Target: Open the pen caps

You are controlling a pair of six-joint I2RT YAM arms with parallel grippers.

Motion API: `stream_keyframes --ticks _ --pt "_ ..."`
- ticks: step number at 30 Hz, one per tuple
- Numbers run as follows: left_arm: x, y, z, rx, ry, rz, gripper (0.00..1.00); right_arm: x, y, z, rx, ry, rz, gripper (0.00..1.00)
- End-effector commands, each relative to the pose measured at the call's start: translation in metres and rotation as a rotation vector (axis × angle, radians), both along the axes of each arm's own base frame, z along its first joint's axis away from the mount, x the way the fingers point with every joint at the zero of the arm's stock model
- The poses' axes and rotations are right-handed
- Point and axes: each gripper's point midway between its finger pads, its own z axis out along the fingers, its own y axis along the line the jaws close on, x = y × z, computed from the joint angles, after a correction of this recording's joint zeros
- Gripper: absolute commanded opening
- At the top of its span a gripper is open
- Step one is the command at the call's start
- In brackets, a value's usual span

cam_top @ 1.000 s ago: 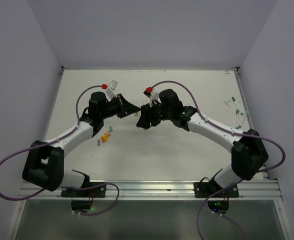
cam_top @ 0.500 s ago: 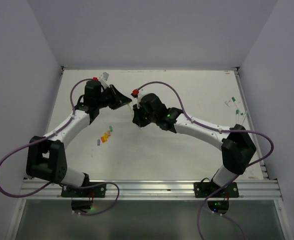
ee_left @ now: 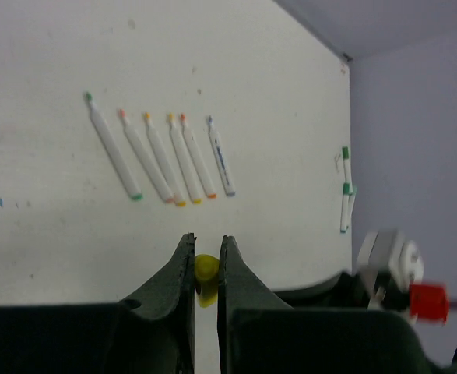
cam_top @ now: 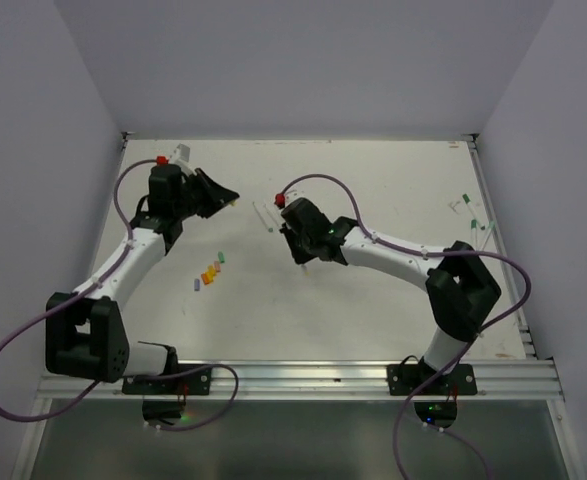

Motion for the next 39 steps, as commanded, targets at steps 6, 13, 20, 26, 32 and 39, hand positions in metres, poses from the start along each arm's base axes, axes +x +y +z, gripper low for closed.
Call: stream_keyframes --ticks 6,13,20,26,32,39 --pt "-0.095 -0.040 -0.053 0.091 0.046 -0.164 0.00 0.053 -0.022 -0.015 -0.031 0.047 -0.111 0.00" --pt "-0.134 -0.025 -0.090 0.140 0.119 -0.153 0.00 0.057 -0.035 -0.043 -0.059 0.107 -0.125 0.00" --pt "-0.166 -0.018 -0.144 0.152 0.292 -0.125 0.00 0.047 -0.031 -0.058 -0.031 0.153 -0.100 0.15" --pt "-0.176 0.007 -0.174 0.244 0.449 0.004 0.00 0.046 -0.026 -0.060 -0.011 0.168 -0.092 0.34" --pt "-0.183 0.028 -0.190 0.340 0.542 0.096 0.00 0.043 -0.023 -0.055 0.021 0.172 -0.082 0.54" --pt "-0.178 0.034 -0.189 0.380 0.559 0.124 0.02 0.041 -0.025 -0.012 0.084 0.091 -0.070 0.64"
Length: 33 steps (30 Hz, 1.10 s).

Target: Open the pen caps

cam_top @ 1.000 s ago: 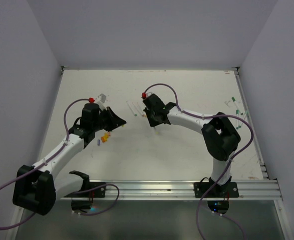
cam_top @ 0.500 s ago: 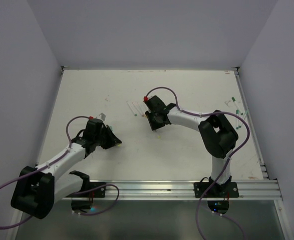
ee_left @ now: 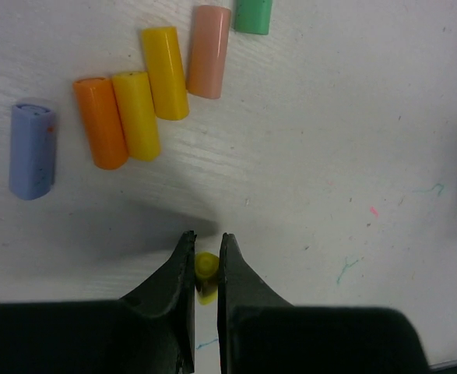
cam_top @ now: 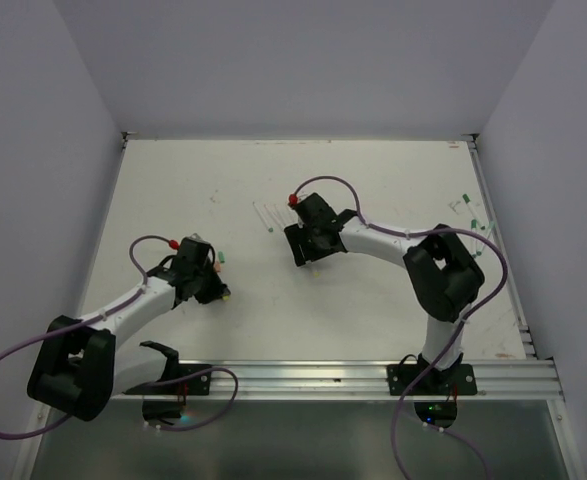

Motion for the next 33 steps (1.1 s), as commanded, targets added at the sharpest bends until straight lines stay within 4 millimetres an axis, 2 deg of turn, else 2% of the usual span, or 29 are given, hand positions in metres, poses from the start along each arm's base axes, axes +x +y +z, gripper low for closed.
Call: stream_keyframes --ticks 1,3,5,6,8,12,14,17,18,20,21,22,24,25,26,27,28,29,30,31,33 --pt "0.006 0.010 0.004 0.070 0.005 0.039 0.04 0.006 0.009 0.050 0.098 -0.096 0.019 0.64" --pt "0.005 0.011 0.004 0.076 0.013 0.039 0.14 0.003 0.008 0.060 0.112 -0.108 0.021 0.64" --pt "0.005 0.010 0.005 0.077 0.016 0.034 0.17 0.000 0.005 0.064 0.111 -0.109 0.019 0.65" --pt "0.005 0.009 0.004 0.077 0.017 0.030 0.26 0.000 0.004 0.070 0.125 -0.124 0.009 0.65" --pt "0.007 0.008 0.006 0.075 0.021 0.023 0.34 -0.002 0.000 0.071 0.124 -0.127 0.004 0.65" --pt "0.010 0.004 0.012 0.067 0.022 0.005 0.39 -0.002 -0.007 0.077 0.112 -0.127 -0.013 0.65" --pt "0.013 0.001 0.020 0.062 -0.002 -0.002 0.47 0.002 -0.009 0.087 0.151 -0.144 -0.030 0.66" --pt "0.014 -0.001 0.028 0.053 -0.006 -0.015 0.49 0.006 -0.012 0.104 0.184 -0.159 -0.045 0.66" --pt "0.015 -0.001 0.032 0.051 -0.015 -0.018 0.49 0.012 -0.019 0.108 0.164 -0.183 -0.079 0.66" --pt "0.018 -0.003 0.045 0.040 -0.045 -0.020 0.50 0.022 -0.041 0.120 0.159 -0.226 -0.171 0.66" --pt "0.019 -0.009 0.060 0.004 -0.086 -0.034 0.50 0.028 -0.051 0.121 0.175 -0.232 -0.239 0.66" --pt "0.024 -0.014 0.076 -0.019 -0.133 -0.052 0.51 0.040 -0.078 0.114 0.161 -0.250 -0.328 0.66" --pt "0.031 -0.023 0.112 -0.055 -0.256 -0.097 0.52 0.050 -0.111 0.112 0.141 -0.270 -0.429 0.66" --pt "0.037 -0.028 0.128 -0.070 -0.320 -0.119 0.52 0.057 -0.144 0.105 0.098 -0.283 -0.516 0.66" --pt "0.051 -0.036 0.158 -0.092 -0.425 -0.151 0.59 0.062 -0.173 0.108 0.041 -0.328 -0.600 0.66" --pt "0.059 -0.039 0.169 -0.094 -0.460 -0.162 0.61 0.062 -0.192 0.108 0.017 -0.351 -0.650 0.67" --pt "0.066 -0.044 0.179 -0.098 -0.488 -0.182 0.63 0.061 -0.226 0.100 -0.005 -0.344 -0.732 0.67" --pt "0.076 -0.056 0.206 -0.132 -0.537 -0.224 0.63 0.059 -0.237 0.102 0.022 -0.329 -0.750 0.67" --pt "0.085 -0.062 0.199 -0.110 -0.498 -0.262 0.63 0.056 -0.254 0.117 0.031 -0.365 -0.784 0.67" --pt "0.092 -0.070 0.214 -0.118 -0.508 -0.281 0.62 0.053 -0.283 0.120 0.005 -0.377 -0.845 0.68" --pt "0.095 -0.089 0.205 -0.141 -0.456 -0.345 0.62 0.049 -0.307 0.129 -0.017 -0.404 -0.856 0.69"
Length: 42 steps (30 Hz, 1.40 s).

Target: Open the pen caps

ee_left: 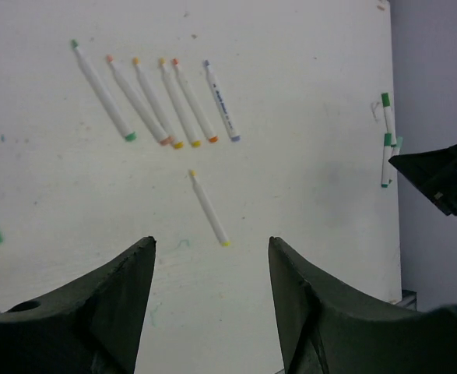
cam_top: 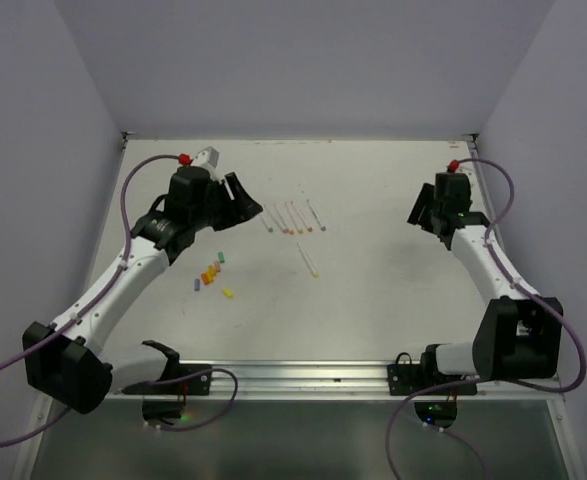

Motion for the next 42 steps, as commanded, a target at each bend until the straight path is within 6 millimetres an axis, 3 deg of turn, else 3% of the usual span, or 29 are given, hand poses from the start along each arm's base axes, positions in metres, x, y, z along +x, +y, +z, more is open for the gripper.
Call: stream_keyframes --ticks 1,3,7,12,24,32,42 --pt "0.010 -0.039 0.010 -0.010 -0.013 -0.178 0.62 0.000 -0.055 0.040 -0.052 -0.105 -0.091 0.69" --pt "0.005 -0.049 0.009 -0.035 0.031 -0.218 0.62 0.001 -0.070 0.034 -0.075 -0.058 -0.081 0.69" --pt "0.006 -0.064 0.026 -0.067 -0.035 -0.274 0.63 0.004 -0.109 0.030 -0.062 -0.003 -0.146 0.71" --pt "0.010 -0.073 0.012 -0.057 -0.032 -0.332 0.63 0.009 -0.150 0.005 -0.022 0.020 -0.168 0.72" --pt "0.017 -0.080 -0.021 -0.039 0.007 -0.371 0.63 0.037 -0.176 -0.052 0.003 0.095 -0.080 0.77" --pt "0.026 -0.086 -0.025 -0.040 0.018 -0.381 0.63 0.038 -0.190 -0.070 0.019 0.125 -0.092 0.76" --pt "0.033 -0.090 -0.020 -0.043 0.012 -0.388 0.63 0.023 -0.182 -0.107 0.053 0.224 -0.060 0.68"
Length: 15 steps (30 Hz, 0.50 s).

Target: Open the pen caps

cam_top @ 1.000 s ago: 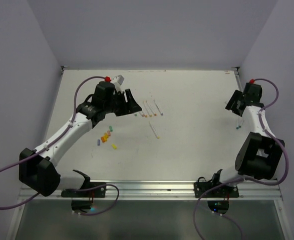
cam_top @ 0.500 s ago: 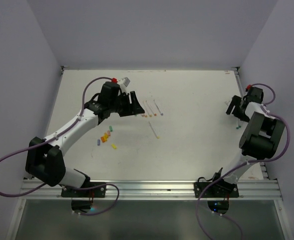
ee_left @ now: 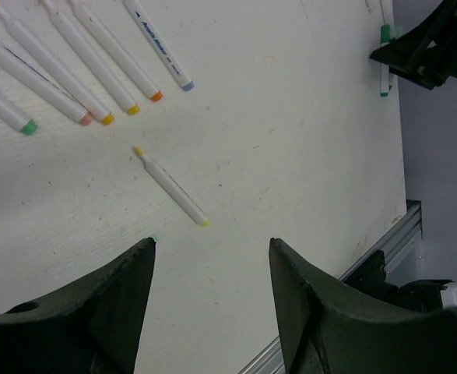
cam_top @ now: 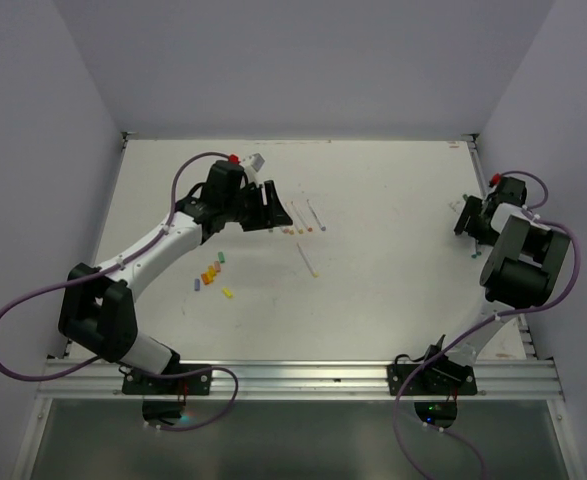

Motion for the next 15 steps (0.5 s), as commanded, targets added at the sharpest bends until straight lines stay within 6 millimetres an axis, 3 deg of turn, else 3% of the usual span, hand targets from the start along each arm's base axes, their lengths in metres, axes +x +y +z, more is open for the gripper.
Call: stream_keyframes --ticks 1,4,7,13,15 --pt "0.009 -0.007 0.024 -0.034 -0.077 -0.036 0.63 0.000 0.001 -0.006 0.001 0.009 0.029 0.66" --pt "0.009 -0.006 0.026 -0.035 -0.080 -0.033 0.63 -0.009 0.001 -0.008 -0.014 0.035 0.057 0.52" --pt "0.007 -0.005 0.029 -0.038 -0.080 -0.035 0.63 -0.017 0.004 -0.011 -0.007 0.067 0.065 0.44" --pt "0.000 0.004 0.037 -0.044 -0.093 -0.022 0.63 -0.039 0.009 -0.019 -0.022 0.141 0.082 0.02" --pt "-0.007 0.008 0.031 -0.041 -0.079 -0.020 0.63 -0.042 0.016 -0.019 -0.031 0.153 0.101 0.00"
